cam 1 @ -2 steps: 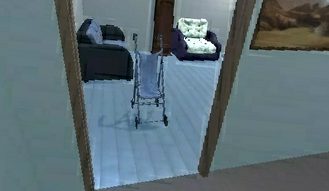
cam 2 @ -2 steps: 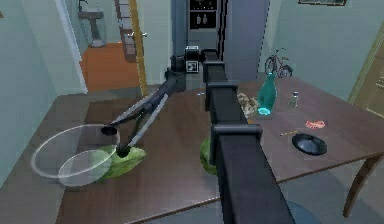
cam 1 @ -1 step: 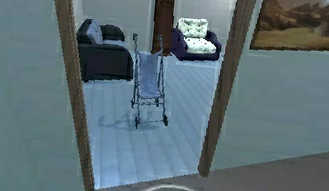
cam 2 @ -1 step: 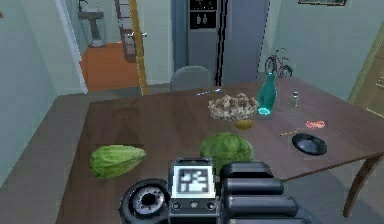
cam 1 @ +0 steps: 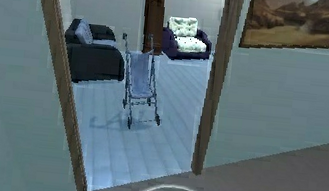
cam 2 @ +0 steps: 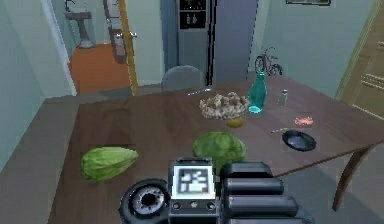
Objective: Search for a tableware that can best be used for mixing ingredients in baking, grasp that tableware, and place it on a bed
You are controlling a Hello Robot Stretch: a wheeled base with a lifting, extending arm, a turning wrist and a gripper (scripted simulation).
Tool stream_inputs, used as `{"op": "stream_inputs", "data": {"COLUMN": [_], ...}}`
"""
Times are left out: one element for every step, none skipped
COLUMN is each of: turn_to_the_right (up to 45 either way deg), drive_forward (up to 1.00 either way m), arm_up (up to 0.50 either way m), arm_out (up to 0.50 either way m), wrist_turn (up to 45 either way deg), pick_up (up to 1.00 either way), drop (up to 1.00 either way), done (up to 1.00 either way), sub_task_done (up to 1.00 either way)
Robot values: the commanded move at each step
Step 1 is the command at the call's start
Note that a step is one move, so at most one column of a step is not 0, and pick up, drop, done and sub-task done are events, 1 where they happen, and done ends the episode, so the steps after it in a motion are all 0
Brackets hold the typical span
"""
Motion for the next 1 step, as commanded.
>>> {"op": "stream_inputs", "data": {"turn_to_the_right": [0.0], "drive_forward": [0.80], "arm_up": [0.00], "arm_out": [0.00], "wrist_turn": [0.0], "pick_up": [0.00], "drop": [0.00], "done": [0.00], "sub_task_done": [0.00]}}
